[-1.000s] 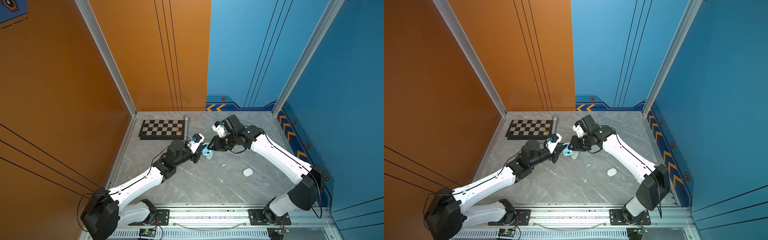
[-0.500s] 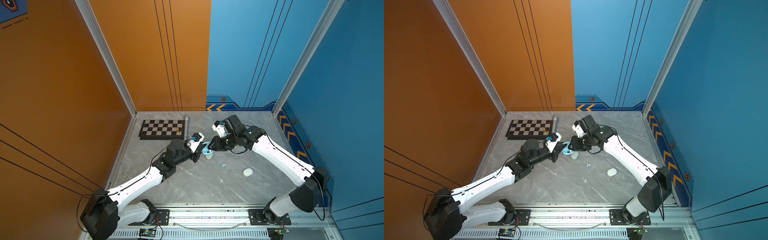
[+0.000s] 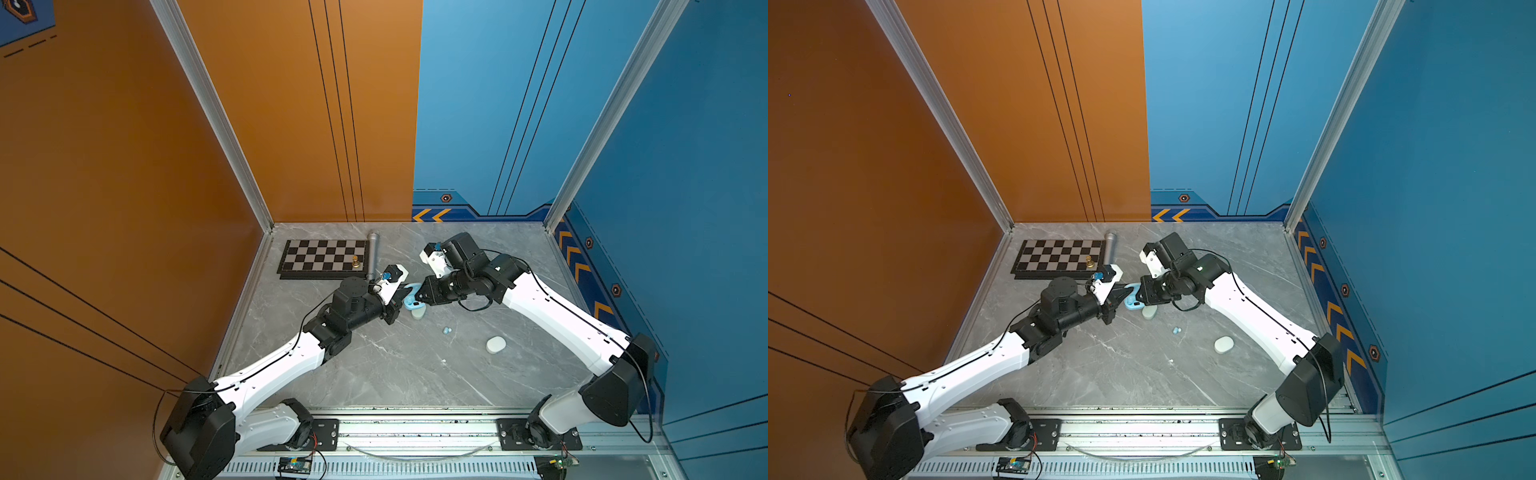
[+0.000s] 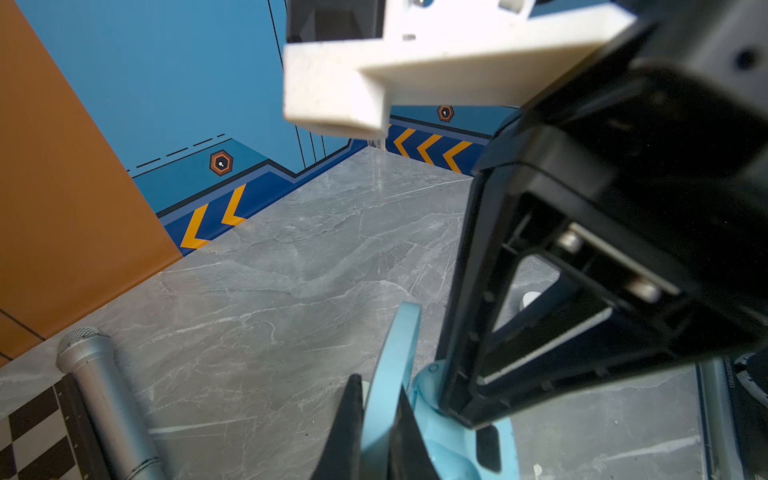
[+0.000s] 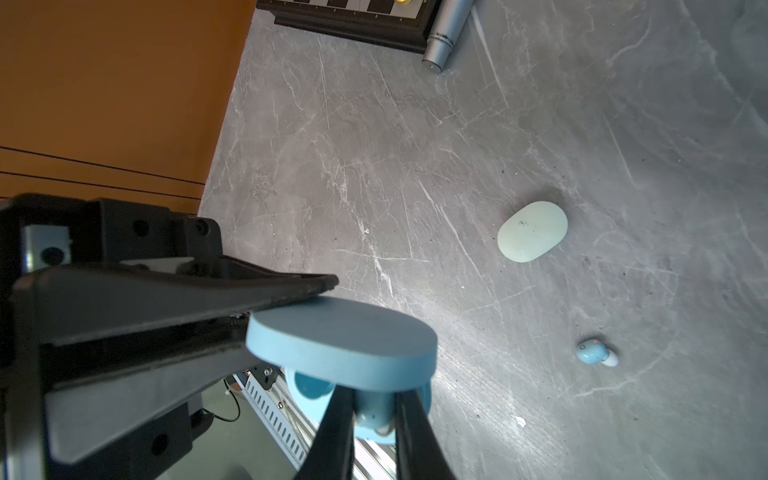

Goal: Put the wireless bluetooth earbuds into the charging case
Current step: 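Press the earbud down into a slot of the open case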

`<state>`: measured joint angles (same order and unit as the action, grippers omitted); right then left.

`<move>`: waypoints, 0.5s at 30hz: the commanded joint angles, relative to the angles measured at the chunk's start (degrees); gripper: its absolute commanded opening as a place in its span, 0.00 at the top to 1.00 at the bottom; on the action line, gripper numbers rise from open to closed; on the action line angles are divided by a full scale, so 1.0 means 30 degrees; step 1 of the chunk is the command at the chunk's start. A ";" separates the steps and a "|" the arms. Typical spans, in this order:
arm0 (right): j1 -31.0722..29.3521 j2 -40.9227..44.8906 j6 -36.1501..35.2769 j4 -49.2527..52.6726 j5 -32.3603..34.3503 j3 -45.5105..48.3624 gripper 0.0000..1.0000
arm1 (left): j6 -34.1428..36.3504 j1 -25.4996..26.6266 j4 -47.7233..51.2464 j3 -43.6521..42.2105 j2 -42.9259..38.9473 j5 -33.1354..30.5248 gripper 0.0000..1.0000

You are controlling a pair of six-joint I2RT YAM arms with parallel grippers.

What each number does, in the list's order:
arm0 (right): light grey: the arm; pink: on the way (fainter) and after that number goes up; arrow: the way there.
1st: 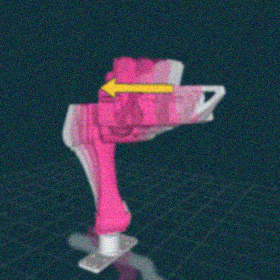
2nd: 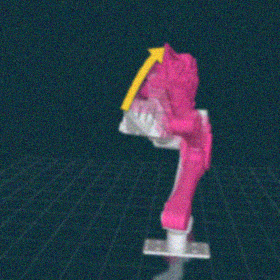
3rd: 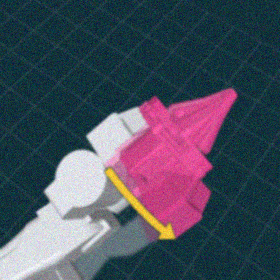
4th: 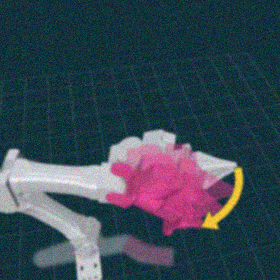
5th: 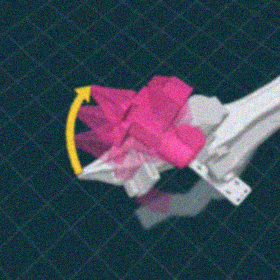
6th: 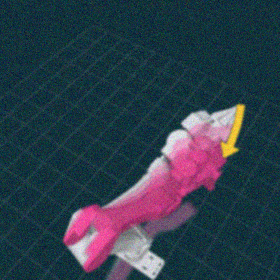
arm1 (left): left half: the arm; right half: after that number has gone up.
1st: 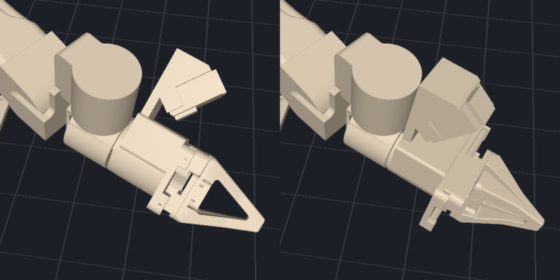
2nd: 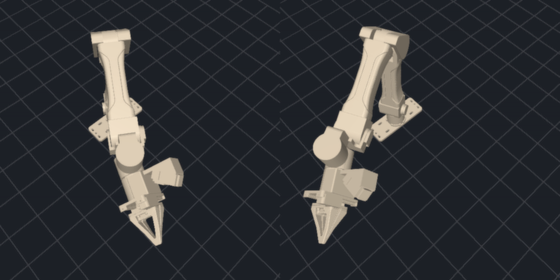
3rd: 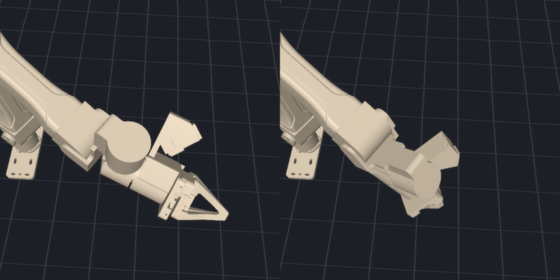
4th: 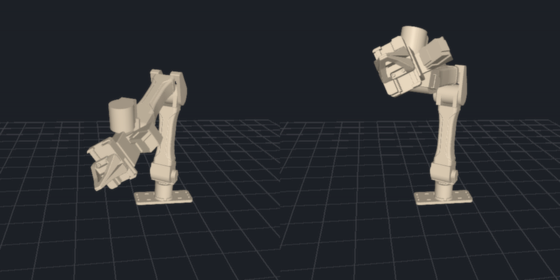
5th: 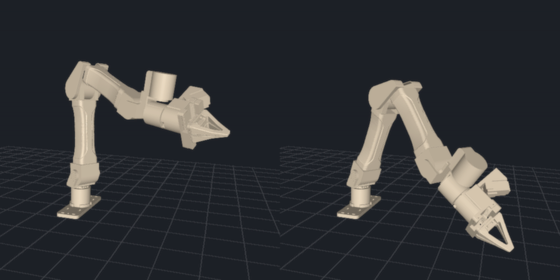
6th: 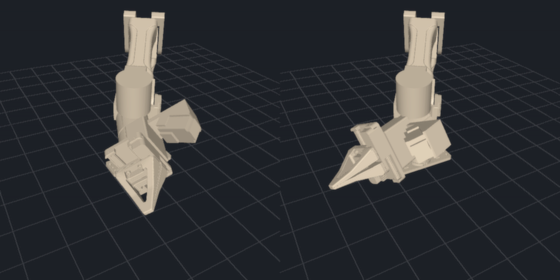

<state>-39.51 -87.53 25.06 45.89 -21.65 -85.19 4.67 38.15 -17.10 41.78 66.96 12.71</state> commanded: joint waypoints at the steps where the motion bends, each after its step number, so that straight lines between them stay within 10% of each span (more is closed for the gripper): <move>1: -0.0103 0.0494 -0.1019 0.0677 0.0855 -0.0314 0.84 | -0.0277 -0.0253 -0.0276 0.0758 -0.0552 0.0753 1.00; 15: -0.0614 0.1076 -0.2034 0.0875 0.1445 -0.0796 0.68 | -0.0802 -0.0471 -0.0251 0.1071 -0.0349 0.2157 1.00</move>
<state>-41.36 -85.58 20.29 46.57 -19.20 -85.69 3.18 37.12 -16.71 42.87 66.81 16.43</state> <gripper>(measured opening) 0.313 0.100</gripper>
